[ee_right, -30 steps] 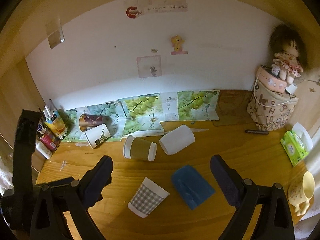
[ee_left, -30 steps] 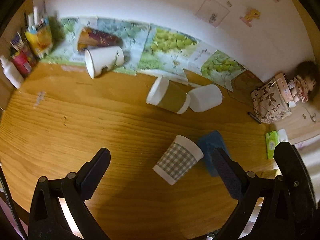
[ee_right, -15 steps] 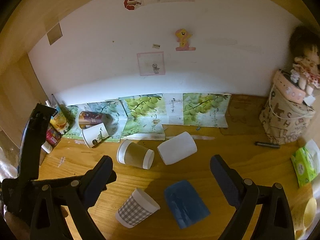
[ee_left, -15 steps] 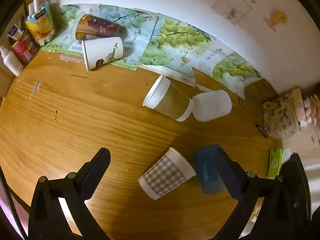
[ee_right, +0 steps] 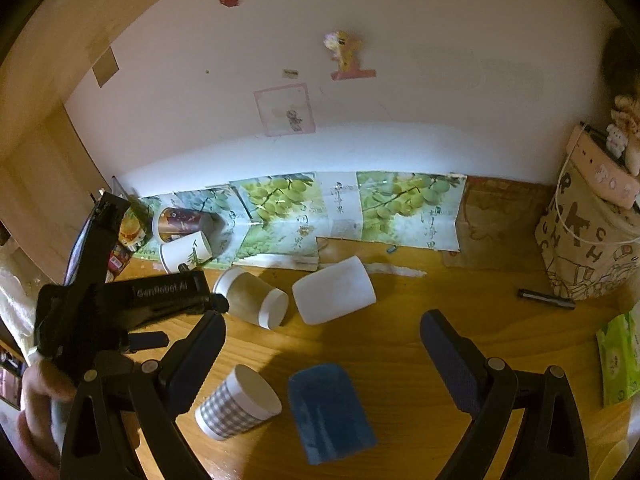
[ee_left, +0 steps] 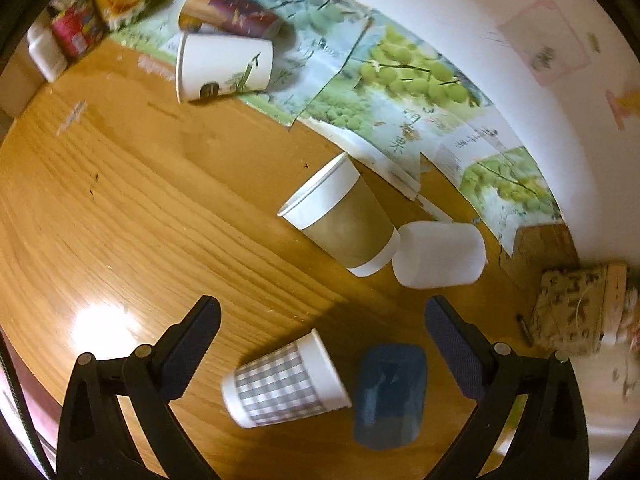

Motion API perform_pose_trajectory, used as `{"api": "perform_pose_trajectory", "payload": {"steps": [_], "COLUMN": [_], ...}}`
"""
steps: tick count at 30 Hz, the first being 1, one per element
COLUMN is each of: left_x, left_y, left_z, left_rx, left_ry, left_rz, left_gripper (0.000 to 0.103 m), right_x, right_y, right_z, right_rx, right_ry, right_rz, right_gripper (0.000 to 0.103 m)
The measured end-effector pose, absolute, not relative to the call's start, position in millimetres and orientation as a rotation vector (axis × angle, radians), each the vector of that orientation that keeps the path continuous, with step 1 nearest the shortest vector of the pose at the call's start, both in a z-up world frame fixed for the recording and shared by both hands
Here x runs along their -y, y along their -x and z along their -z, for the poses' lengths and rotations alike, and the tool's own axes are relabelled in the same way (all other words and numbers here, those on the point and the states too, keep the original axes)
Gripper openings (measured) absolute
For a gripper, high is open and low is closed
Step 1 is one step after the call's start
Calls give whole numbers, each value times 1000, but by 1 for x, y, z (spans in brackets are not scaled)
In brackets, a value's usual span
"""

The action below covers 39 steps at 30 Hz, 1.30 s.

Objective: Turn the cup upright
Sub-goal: 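Move the left tool toward the brown-sleeved paper cup lying on its side, then close the left tool around the brown-sleeved cup's body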

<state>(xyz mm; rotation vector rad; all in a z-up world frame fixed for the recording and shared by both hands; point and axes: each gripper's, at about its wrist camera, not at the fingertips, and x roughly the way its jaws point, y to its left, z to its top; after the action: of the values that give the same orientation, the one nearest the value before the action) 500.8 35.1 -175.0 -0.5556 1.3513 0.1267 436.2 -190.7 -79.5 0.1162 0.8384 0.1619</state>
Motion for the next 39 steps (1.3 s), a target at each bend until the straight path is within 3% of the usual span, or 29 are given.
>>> {"api": "perform_pose_trajectory", "payload": {"steps": [23, 32, 35, 39], "left_x": [-48, -50, -49, -44], "left_y": [-533, -546, -550, -555], "left_z": [232, 244, 245, 246], "left_rx": [-1325, -1355, -1354, -1350], "left_ry": [759, 824, 852, 857], "left_rz": [-220, -195, -186, -188], "left_gripper": [101, 88, 73, 71], "right_x": [227, 221, 217, 212], "right_y": [-472, -482, -483, -484], "right_z": [127, 134, 134, 133], "right_rx": [-1049, -1069, -1062, -1053], "right_ry": [-177, -136, -109, -83], "right_rz": [-238, -265, -276, -296], "right_gripper": [98, 98, 98, 98]}}
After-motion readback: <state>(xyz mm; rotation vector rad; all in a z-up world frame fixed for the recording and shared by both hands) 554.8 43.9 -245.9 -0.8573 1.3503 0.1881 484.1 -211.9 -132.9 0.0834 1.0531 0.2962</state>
